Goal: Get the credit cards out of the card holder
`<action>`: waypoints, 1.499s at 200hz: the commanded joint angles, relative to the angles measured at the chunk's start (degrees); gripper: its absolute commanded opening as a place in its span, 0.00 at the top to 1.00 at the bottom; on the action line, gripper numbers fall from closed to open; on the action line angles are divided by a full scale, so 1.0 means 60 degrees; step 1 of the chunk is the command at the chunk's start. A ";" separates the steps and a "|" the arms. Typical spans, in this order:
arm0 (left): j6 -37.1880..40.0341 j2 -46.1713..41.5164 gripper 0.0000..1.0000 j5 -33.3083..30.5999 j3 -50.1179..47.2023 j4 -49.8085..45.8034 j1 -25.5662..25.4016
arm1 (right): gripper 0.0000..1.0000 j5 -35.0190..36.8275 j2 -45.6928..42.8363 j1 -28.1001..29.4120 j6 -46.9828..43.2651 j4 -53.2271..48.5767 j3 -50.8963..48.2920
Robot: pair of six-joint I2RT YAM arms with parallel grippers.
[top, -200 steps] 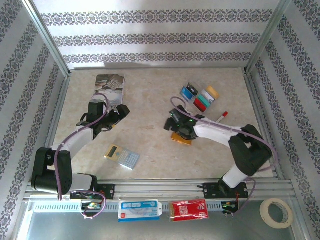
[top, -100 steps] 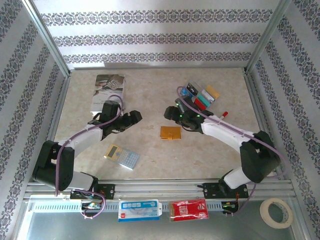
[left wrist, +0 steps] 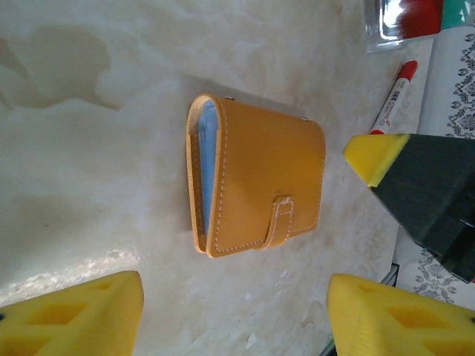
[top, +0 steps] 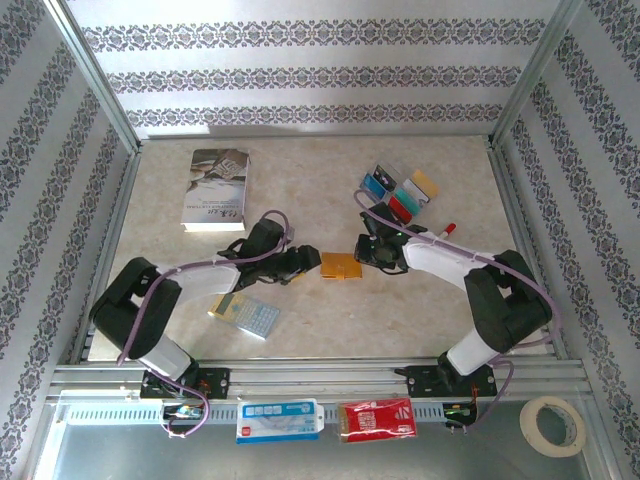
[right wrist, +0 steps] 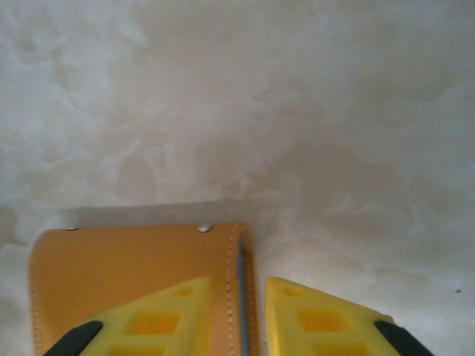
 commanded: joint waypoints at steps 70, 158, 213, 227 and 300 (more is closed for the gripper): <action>-0.1453 0.1624 0.49 0.0148 0.0358 0.1880 -0.0588 | 0.79 -0.0415 0.0752 -0.0141 -0.0195 -0.0015 0.0015; -0.1987 0.2129 0.60 0.0600 0.0615 0.2988 -0.0603 | 0.82 -0.0697 0.0844 -0.0273 -0.0115 0.0220 -0.0141; -0.2449 0.2263 0.77 0.0582 0.0350 0.4096 -0.0601 | 0.82 -0.0946 0.0475 -0.0454 -0.0421 0.0578 -0.0361; -0.2444 0.2182 0.83 0.0491 0.0294 0.4056 -0.0588 | 0.80 -0.0984 0.0242 -0.0521 -0.0698 0.0580 -0.0349; -0.1488 0.0850 0.94 0.0714 0.0234 0.2407 0.0037 | 0.38 0.0069 -0.1537 -0.0339 -0.3294 0.0632 0.0173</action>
